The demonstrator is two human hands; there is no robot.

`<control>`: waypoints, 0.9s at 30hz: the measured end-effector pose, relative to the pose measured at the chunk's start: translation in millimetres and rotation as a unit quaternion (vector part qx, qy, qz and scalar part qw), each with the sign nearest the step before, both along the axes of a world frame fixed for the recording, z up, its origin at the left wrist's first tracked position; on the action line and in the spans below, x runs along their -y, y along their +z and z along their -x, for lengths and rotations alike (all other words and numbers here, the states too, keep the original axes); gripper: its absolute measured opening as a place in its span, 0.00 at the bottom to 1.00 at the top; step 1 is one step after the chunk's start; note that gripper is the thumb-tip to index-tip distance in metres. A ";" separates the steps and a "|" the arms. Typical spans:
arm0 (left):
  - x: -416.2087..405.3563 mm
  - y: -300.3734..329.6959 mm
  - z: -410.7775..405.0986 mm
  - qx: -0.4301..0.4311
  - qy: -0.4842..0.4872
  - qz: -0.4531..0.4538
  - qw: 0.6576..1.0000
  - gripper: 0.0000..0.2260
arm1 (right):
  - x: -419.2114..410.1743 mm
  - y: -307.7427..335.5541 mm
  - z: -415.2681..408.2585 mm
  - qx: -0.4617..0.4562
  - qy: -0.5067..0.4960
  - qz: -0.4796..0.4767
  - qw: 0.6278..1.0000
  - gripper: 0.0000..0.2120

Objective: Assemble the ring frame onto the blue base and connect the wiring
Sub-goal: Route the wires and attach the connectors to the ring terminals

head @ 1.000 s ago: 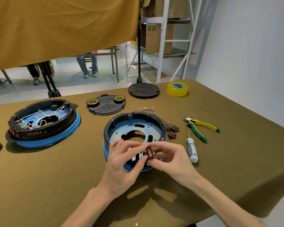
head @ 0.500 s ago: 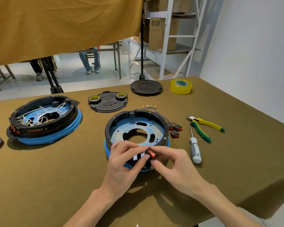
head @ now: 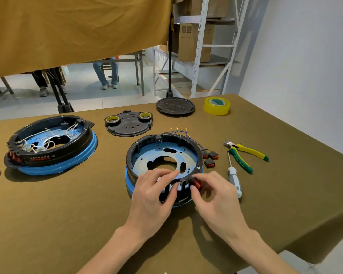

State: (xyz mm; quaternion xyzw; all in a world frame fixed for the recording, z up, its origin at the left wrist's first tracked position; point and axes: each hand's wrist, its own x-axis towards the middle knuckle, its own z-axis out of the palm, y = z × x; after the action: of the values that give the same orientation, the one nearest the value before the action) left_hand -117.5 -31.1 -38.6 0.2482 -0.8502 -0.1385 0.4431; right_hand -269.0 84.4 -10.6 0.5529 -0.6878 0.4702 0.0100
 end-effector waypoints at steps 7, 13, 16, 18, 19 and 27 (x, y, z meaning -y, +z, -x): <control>-2.9 9.7 3.7 0.079 0.013 0.012 0.997 0.15 | 1.7 -5.2 -3.3 -0.027 0.005 -0.026 0.999 0.09; -5.3 19.4 12.1 0.060 0.031 -0.025 0.997 0.17 | 9.9 -3.1 -8.4 -0.061 -0.026 -0.031 0.997 0.11; -4.8 21.8 12.2 0.056 0.028 -0.039 0.997 0.18 | 13.1 -5.0 -10.9 -0.048 -0.026 -0.025 0.998 0.15; -3.3 25.4 12.5 0.056 0.031 -0.044 0.997 0.19 | 14.4 -7.6 -11.4 -0.013 -0.027 -0.023 0.999 0.17; -2.0 28.0 13.6 0.060 0.035 -0.045 0.997 0.19 | 15.8 -8.5 -10.5 0.003 -0.030 -0.028 0.999 0.16; 13.6 42.7 18.7 0.152 0.035 -0.082 0.984 0.15 | 11.3 -1.5 -0.4 0.060 0.009 -0.043 0.997 0.14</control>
State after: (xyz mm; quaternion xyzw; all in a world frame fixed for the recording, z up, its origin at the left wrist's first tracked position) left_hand -136.3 -44.7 4.1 0.3316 -0.8842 -0.1523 0.2916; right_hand -268.6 73.1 -12.1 0.5297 -0.7020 0.4723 -0.0593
